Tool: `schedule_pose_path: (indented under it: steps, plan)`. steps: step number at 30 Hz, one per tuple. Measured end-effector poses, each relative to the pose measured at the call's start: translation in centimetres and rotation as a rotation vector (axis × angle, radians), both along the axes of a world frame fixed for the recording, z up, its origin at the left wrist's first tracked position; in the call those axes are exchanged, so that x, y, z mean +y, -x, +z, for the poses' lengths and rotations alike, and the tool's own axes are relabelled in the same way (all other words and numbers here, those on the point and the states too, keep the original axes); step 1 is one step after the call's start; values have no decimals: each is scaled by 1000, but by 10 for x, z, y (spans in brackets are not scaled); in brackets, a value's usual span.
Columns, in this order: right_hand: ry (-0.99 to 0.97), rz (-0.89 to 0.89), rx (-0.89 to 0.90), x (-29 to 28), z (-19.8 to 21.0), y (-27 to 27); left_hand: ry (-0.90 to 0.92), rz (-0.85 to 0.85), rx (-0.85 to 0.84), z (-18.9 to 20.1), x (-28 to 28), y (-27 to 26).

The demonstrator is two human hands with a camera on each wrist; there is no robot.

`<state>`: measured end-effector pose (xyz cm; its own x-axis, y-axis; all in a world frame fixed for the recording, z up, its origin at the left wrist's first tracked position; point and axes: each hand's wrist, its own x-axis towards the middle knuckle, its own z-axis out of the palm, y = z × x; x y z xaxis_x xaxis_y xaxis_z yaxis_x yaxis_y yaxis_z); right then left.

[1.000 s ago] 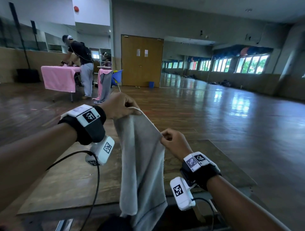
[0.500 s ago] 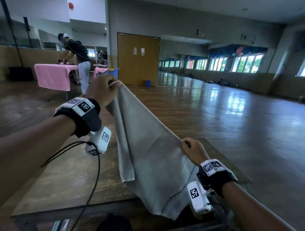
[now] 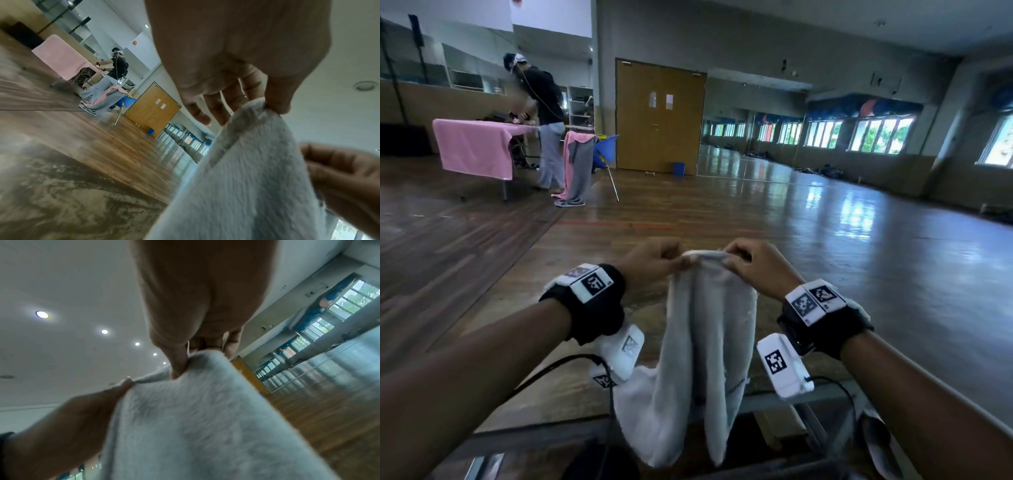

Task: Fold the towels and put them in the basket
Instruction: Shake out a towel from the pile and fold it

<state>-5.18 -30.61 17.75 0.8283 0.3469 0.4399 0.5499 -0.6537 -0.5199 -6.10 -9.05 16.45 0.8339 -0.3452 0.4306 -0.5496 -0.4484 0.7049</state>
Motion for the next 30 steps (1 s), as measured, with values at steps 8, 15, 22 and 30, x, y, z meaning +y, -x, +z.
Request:
schedule_pose_path:
  steps: [8, 15, 22, 30]
  plan:
    - [209, -10, 196, -25, -25, 0, 255, 122, -150, 30, 21, 4]
    - [147, -52, 201, -38, -23, 4, 157, 715, -277, 28, 47, -12]
    - [127, 42, 15, 12, 13, 13, -243, 100, -131, -9, -2, -1]
    - [130, 85, 184, 7, 10, 6, 91, 62, -59, 14, 13, 5]
